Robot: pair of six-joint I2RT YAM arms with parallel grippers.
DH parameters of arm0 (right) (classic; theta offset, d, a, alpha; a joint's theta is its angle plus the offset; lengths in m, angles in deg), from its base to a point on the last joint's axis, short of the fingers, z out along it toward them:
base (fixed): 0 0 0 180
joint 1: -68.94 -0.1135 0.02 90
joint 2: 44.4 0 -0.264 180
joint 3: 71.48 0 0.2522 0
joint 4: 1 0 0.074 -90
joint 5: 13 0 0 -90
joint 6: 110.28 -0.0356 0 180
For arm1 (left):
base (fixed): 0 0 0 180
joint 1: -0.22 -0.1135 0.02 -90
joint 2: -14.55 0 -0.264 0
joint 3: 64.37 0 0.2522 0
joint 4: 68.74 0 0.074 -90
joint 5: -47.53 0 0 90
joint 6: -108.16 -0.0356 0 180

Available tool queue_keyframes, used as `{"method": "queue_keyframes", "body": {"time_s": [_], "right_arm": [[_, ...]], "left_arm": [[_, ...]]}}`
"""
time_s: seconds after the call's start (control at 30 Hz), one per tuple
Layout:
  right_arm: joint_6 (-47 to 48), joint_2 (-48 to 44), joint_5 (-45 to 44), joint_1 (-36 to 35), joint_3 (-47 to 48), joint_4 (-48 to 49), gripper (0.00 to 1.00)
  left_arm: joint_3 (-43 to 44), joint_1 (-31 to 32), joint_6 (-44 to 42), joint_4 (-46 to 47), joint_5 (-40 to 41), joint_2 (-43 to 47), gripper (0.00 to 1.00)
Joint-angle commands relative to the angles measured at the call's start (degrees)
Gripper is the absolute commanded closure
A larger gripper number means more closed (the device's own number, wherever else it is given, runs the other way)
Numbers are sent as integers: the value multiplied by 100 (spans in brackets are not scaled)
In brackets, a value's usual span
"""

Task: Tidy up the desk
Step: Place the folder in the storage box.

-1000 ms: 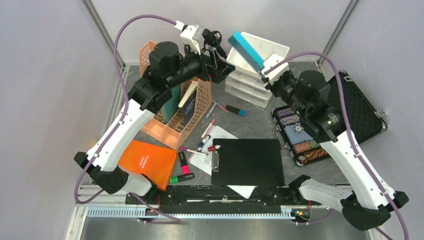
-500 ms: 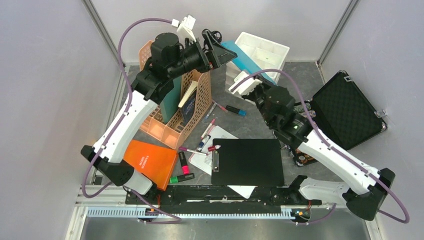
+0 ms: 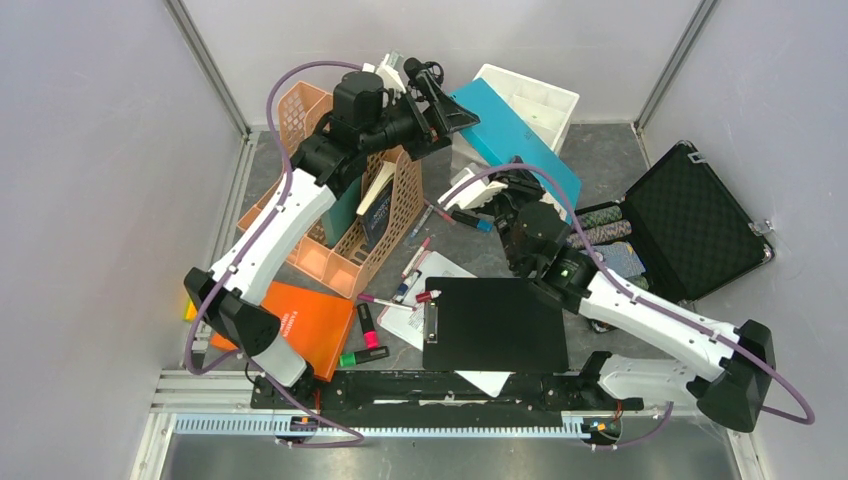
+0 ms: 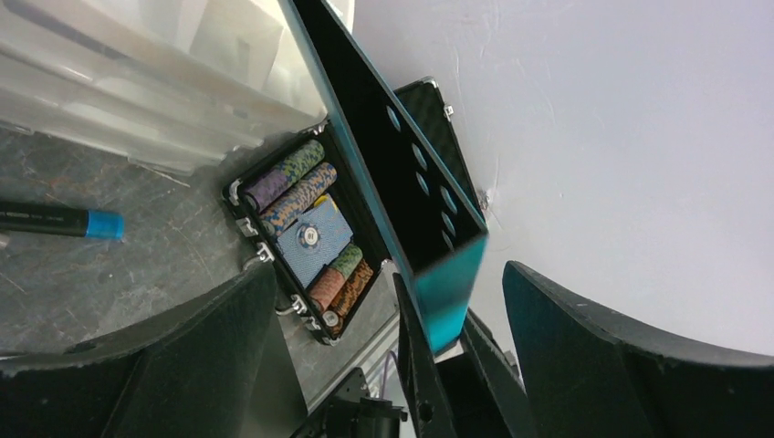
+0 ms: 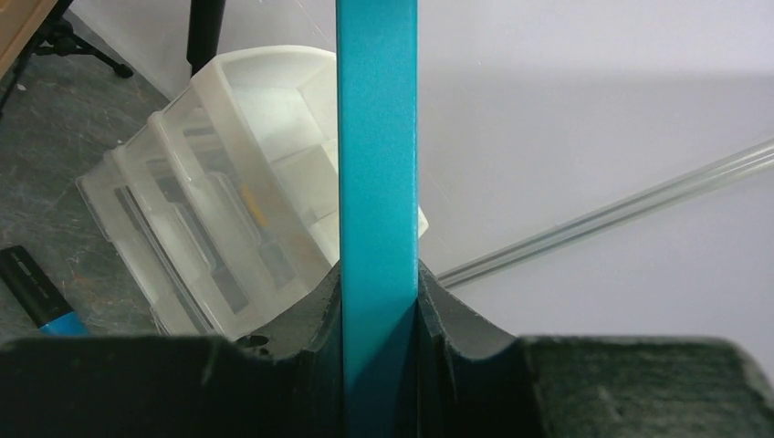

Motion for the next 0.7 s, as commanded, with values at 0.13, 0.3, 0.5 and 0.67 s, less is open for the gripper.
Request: {"method": "queue_keyframes", "body": {"time_s": [0.13, 0.3, 0.5, 0.67], "right_arm": [[1796, 332, -889, -565, -566, 2506, 100], [2563, 637, -1142, -830, -675, 3388, 100], [2730, 708, -1225, -881, -673, 3463, 100], [2697, 670, -1253, -890, -740, 3358, 99]], "left_arm": [[-191, -1, 544, 455, -317, -148, 10], [-641, -1, 671, 724, -454, -101, 33], [-1013, -14, 751, 1003, -561, 70, 66], [-1136, -142, 872, 1285, -763, 195, 98]]}}
